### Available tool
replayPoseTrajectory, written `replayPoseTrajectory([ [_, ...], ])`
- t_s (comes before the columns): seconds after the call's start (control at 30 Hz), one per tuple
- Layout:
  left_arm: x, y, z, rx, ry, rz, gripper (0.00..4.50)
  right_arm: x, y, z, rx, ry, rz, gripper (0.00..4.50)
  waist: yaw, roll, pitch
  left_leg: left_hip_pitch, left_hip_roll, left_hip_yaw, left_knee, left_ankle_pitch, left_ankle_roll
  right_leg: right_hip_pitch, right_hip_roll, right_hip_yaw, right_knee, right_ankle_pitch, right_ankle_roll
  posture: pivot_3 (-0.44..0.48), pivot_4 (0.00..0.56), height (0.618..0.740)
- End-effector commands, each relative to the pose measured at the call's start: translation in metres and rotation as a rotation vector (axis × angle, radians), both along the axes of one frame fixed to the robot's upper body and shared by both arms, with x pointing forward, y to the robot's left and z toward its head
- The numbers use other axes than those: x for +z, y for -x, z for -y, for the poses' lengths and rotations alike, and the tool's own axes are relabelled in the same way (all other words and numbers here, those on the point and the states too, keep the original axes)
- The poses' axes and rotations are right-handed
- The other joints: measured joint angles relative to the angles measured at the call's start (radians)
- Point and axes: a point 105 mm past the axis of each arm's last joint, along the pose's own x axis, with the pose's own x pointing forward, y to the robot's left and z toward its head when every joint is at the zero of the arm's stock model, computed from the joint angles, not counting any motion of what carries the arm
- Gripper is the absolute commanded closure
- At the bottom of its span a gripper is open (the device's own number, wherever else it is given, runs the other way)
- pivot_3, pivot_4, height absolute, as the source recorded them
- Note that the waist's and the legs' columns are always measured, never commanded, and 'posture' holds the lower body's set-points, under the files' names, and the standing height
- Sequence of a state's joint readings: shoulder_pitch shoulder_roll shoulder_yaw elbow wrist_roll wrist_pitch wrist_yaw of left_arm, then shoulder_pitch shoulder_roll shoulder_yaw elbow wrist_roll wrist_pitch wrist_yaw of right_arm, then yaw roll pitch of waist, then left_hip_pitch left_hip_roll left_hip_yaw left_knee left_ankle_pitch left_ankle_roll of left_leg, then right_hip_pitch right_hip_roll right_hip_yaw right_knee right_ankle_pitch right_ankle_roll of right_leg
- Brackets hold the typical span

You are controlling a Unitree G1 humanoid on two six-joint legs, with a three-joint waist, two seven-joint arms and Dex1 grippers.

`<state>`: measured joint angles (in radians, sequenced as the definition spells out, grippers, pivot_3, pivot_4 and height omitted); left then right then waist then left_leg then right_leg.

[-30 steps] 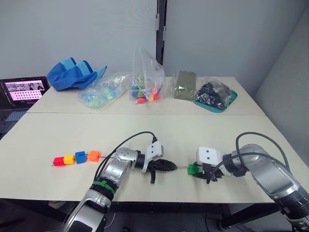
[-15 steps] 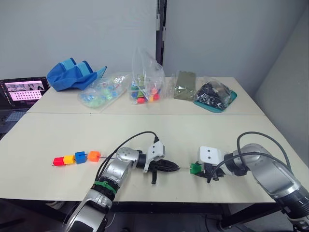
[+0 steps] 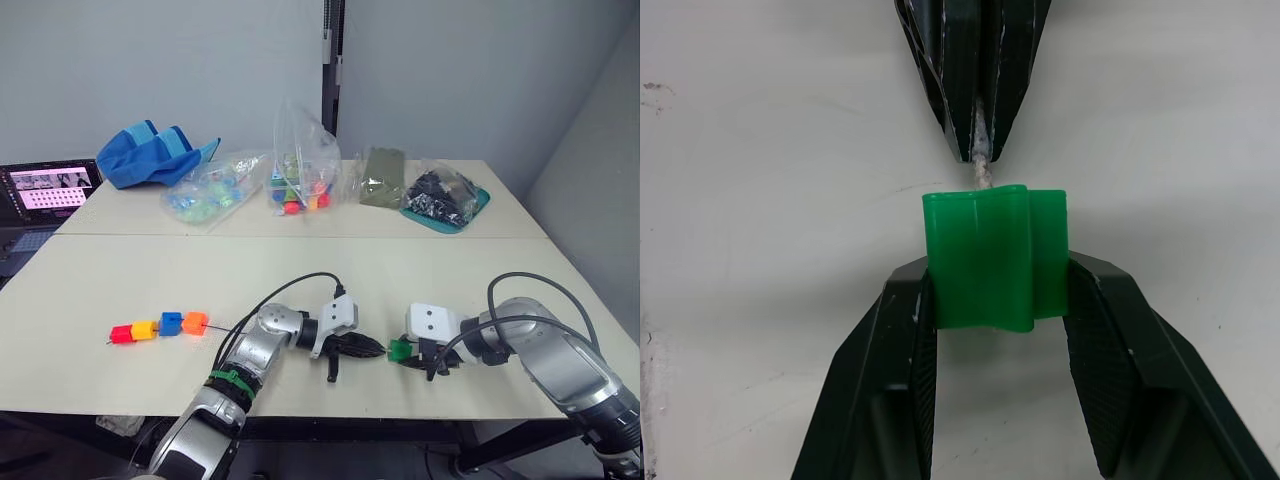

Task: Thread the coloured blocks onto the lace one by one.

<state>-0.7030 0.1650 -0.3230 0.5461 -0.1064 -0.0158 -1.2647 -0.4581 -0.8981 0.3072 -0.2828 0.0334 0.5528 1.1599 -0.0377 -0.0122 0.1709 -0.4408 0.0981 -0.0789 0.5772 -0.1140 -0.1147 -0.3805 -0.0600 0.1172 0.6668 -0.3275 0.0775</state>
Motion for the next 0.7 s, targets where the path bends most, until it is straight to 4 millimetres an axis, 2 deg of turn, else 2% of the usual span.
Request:
replayPoseTrajectory([
  [0.03,0.010,0.002,0.009,-0.035,0.018,0.047,4.50,0.009,0.000,-0.003,0.008,-0.011,0.033,3.21,0.001,0.000,0.000,0.000,0.000,0.000,0.000,0.000,0.000,0.000,0.000,0.000,0.000,0.000,0.000,0.000,0.150,0.740],
  [0.23,0.016,0.001,0.016,-0.028,0.043,0.022,4.50,0.006,0.001,-0.008,0.016,-0.016,0.029,3.21,0.002,0.000,0.000,0.000,0.000,0.000,0.000,0.000,0.000,0.000,0.000,0.000,0.000,0.000,0.000,0.000,0.150,0.740],
  [0.27,0.019,-0.001,0.014,-0.016,0.050,-0.001,3.96,0.004,0.001,-0.008,0.015,-0.014,0.027,3.21,0.002,0.000,0.000,0.000,0.000,0.000,0.000,0.000,0.000,0.000,0.000,0.000,0.000,0.000,0.000,0.000,0.150,0.740],
  [0.3,0.020,-0.002,0.012,-0.014,0.046,-0.015,3.78,0.003,0.001,-0.008,0.013,-0.013,0.025,3.21,0.002,0.000,0.000,0.000,0.000,0.000,0.000,0.000,0.000,0.000,0.000,0.000,0.000,0.000,0.000,0.000,0.150,0.740],
  [0.47,0.022,-0.003,-0.005,-0.021,-0.069,0.110,2.19,0.000,0.002,-0.008,0.010,-0.009,0.017,3.21,-0.002,0.000,0.000,0.000,0.000,0.000,0.000,0.000,0.000,0.000,0.000,0.000,0.000,0.000,0.000,0.000,0.150,0.740],
  [0.7,0.023,-0.009,-0.028,0.017,-0.155,0.150,2.19,-0.003,0.000,-0.011,0.012,-0.013,0.011,3.21,-0.001,0.000,0.000,0.000,0.000,0.000,0.000,0.000,0.000,0.000,0.000,0.000,0.000,0.000,0.000,0.000,0.150,0.740],
])
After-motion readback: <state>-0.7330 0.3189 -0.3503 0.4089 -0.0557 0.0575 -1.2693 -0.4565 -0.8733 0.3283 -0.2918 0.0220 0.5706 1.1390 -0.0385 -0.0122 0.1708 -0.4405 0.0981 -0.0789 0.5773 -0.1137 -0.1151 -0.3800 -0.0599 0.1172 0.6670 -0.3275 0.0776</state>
